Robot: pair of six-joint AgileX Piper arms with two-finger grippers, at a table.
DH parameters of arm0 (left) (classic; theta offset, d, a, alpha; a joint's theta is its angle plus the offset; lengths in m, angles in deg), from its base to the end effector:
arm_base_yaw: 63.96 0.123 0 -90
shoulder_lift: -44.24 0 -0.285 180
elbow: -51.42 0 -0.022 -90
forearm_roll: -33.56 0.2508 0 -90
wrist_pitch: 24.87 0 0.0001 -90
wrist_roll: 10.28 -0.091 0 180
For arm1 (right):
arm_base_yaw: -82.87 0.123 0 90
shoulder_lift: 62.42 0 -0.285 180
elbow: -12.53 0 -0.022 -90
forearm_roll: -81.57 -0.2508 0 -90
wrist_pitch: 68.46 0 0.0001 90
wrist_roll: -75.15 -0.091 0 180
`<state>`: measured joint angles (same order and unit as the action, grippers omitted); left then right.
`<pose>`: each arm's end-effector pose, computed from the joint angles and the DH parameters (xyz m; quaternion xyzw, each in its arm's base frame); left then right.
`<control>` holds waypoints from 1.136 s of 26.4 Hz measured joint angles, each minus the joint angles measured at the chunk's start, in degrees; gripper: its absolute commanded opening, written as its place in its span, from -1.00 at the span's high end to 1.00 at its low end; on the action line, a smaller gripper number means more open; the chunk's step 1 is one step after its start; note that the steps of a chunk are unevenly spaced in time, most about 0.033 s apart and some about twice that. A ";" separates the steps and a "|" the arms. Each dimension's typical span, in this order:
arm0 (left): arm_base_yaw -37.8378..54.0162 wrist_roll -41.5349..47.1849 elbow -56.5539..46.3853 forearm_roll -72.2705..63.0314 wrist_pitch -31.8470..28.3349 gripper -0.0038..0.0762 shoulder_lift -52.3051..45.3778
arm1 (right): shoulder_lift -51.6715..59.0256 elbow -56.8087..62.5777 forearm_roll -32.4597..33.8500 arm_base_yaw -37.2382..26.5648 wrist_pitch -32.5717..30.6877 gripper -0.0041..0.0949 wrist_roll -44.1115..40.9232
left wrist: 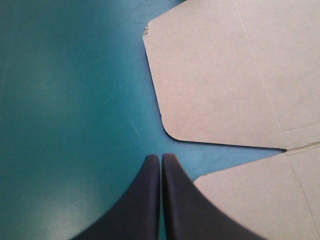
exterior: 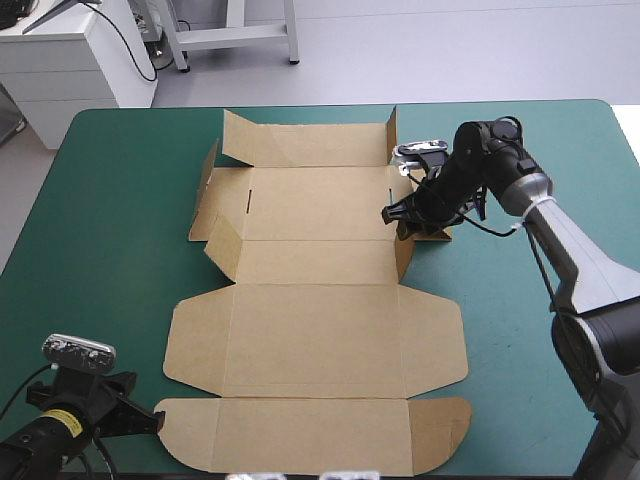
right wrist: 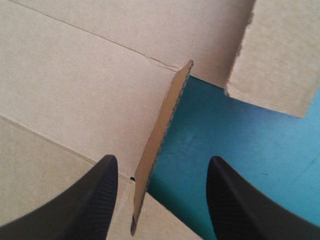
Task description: Fold the box
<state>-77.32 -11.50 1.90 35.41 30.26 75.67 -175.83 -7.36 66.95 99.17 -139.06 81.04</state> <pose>0.0629 -0.0125 0.2672 0.1212 0.9194 -0.0239 0.3735 0.3681 0.1302 0.3063 -0.1642 0.9689 0.1366 0.1251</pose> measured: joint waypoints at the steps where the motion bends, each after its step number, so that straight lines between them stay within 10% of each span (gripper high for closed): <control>1: 0.00 0.00 0.00 0.00 0.00 0.92 0.00 | -0.79 0.00 -1.18 0.00 0.17 -0.11 0.18; 8: 0.00 0.00 0.00 -0.01 0.00 0.92 0.00 | -5.65 -0.13 -3.01 0.00 0.42 0.06 0.45; 14: 0.00 0.00 0.00 0.03 0.00 0.92 0.00 | -7.65 -0.30 -2.96 1.35 1.66 0.95 0.83; 30: 0.00 0.00 0.00 -0.01 0.04 0.92 0.00 | -7.94 -4.20 4.89 2.19 1.52 0.94 11.10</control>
<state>-77.32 -11.50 1.90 35.39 30.29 75.67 -183.77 -11.55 71.84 101.36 -137.55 92.15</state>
